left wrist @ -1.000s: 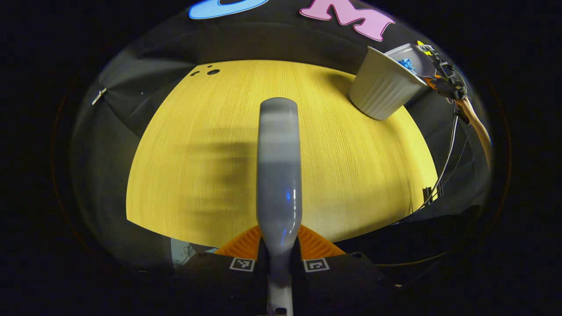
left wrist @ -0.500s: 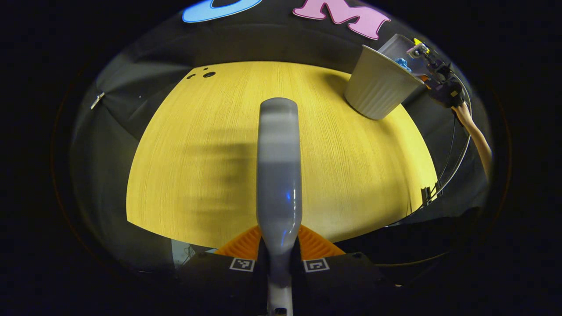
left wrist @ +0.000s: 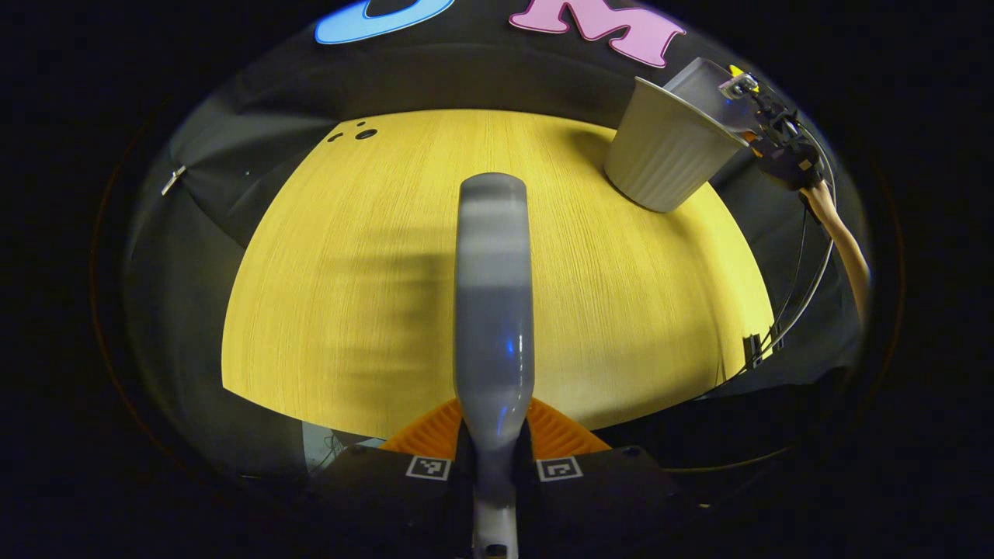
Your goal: Pick up the small broom and dustpan from the desktop, sweep the trash into the dustpan with the broom, and then empty the trash into the garbage bin.
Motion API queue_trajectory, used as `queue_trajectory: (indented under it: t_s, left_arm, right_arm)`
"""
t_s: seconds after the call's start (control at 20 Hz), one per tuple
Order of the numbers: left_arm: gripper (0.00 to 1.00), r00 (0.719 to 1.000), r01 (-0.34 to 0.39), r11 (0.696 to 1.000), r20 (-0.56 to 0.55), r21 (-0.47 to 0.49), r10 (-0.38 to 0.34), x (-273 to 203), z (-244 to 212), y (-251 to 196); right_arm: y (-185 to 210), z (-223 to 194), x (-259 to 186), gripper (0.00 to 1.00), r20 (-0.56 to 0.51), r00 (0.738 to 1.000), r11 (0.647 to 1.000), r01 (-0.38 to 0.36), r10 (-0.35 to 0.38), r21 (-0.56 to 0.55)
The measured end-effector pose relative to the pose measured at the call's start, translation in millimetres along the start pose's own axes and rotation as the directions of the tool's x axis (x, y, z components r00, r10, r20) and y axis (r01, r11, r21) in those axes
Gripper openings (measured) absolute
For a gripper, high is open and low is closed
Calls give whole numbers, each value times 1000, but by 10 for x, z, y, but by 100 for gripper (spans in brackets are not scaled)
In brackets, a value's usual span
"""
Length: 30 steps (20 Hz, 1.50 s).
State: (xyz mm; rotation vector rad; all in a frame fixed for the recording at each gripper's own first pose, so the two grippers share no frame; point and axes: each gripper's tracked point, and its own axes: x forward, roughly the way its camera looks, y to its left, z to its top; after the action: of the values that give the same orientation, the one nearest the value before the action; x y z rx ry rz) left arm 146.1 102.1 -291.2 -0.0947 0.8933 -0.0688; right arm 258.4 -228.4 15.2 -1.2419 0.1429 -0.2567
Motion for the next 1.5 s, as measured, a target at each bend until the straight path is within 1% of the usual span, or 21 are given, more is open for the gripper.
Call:
queue_trajectory:
  t_s: [0.05,0.1,0.25,0.3,0.35,0.4,0.5,0.6,0.7,0.85,0.9,0.95,1.0,1.1,1.2,1.25,1.35,1.4,1.5]
  left_arm:
    - [22,1000,-6,1000,3,-12,6,-8,5,-20]
    - [26,1000,-10,1000,8,-27,11,-10,16,-38]
    - [26,999,-32,997,15,-67,33,-10,39,-93]
    - [22,999,-42,996,18,-79,44,-11,40,-101]
    - [29,998,-54,994,21,-91,56,-5,44,-112]
    - [26,997,-65,993,25,-102,68,0,49,-121]
    - [26,996,-80,988,31,-131,85,10,54,-144]
    - [26,996,-73,986,35,-152,79,33,68,-188]
    - [26,997,-57,989,40,-135,63,72,36,-143]
    - [26,997,-71,997,37,-42,73,77,6,-50]
    - [30,997,-63,998,35,-15,64,73,5,-25]
    - [26,998,-47,999,42,7,47,65,20,10]
    - [26,998,-29,999,54,29,28,71,59,51]
    - [26,998,-23,998,65,63,18,132,24,145]
    - [26,998,-13,996,65,85,7,215,-21,171]
    - [26,998,-8,996,59,93,2,243,-13,187]
    - [26,998,-4,994,55,113,-2,309,28,258]
    - [26,999,-2,993,51,119,-4,348,46,266]
    - [26,999,5,993,46,120,-10,433,74,285]
  right_arm:
    - [-27,2,-11,33,2,1000,1000,-6,6,27]
    - [-72,6,-5,33,6,1000,998,-14,13,68]
    - [-228,58,2,33,16,999,983,-37,35,181]
    - [-267,62,-3,33,17,999,972,-51,49,231]
    - [-281,94,-22,33,22,997,955,-74,71,287]
    - [-311,127,-36,33,31,995,936,-98,93,337]
    - [-373,197,-117,33,57,991,908,-136,123,397]
    - [-391,287,-227,33,79,986,886,-168,149,432]
    - [-419,403,-312,33,88,980,856,-198,178,478]
    - [-471,560,-498,33,78,970,805,-234,229,545]
    - [-454,593,-563,33,76,966,787,-247,249,565]
    - [-416,642,-693,33,73,961,771,-259,268,582]
    - [-354,708,-871,33,71,956,759,-271,286,592]
    - [-132,827,-1174,33,69,941,733,-303,332,609]
    - [141,936,-1491,34,63,922,698,-332,382,635]
    - [264,983,-1644,34,66,910,667,-348,410,659]
    - [520,1077,-1924,34,67,880,590,-370,471,718]
    - [660,1104,-2072,34,59,862,559,-376,503,739]
    - [945,1115,-2315,34,42,828,513,-384,559,768]
